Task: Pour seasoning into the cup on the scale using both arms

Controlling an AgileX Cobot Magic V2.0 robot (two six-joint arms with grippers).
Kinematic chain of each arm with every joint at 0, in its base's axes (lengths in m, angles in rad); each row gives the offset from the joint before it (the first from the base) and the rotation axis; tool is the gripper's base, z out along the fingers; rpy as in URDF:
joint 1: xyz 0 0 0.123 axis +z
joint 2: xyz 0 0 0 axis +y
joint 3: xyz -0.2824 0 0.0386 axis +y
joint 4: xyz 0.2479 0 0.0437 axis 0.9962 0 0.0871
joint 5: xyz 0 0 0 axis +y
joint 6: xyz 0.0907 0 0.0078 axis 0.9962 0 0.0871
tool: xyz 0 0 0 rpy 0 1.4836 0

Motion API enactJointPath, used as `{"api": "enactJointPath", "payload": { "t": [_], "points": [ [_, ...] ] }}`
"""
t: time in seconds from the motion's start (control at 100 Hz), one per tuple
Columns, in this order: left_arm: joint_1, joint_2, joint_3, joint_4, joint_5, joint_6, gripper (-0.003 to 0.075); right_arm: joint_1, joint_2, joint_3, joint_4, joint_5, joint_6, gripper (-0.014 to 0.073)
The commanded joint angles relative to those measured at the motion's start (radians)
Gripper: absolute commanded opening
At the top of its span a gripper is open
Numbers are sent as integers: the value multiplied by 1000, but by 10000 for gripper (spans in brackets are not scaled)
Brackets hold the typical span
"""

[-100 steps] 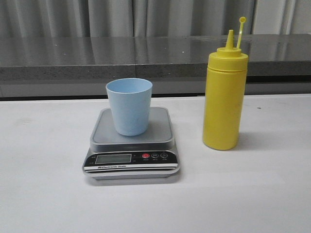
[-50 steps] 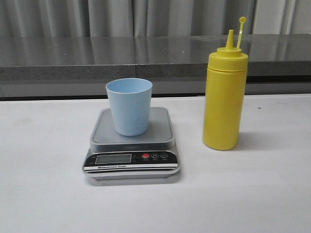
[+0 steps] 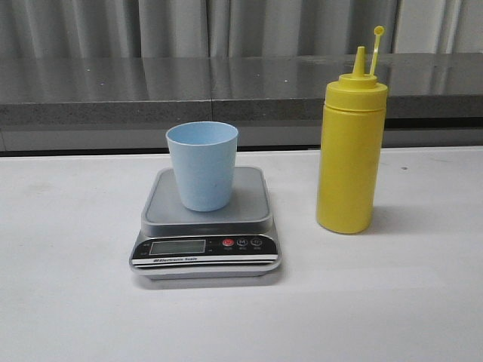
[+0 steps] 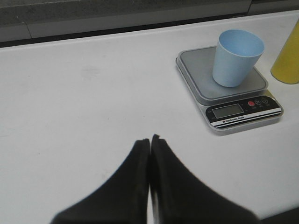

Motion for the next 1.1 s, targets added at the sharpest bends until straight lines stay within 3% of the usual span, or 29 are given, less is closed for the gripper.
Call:
{"api": "enactJointPath", "payload": {
  "t": [0.0, 0.26, 1.09],
  "points": [
    [6, 11, -28, -6, -83, -10, -20, -6, -26, -15, -10, -62, 2, -68],
    [6, 11, -28, -6, -83, -10, -20, -6, -26, -16, -3, -4, 2, -68],
    [6, 11, -28, -6, -83, -10, -20, -6, -26, -16, -3, -4, 2, -68]
  ]
}}
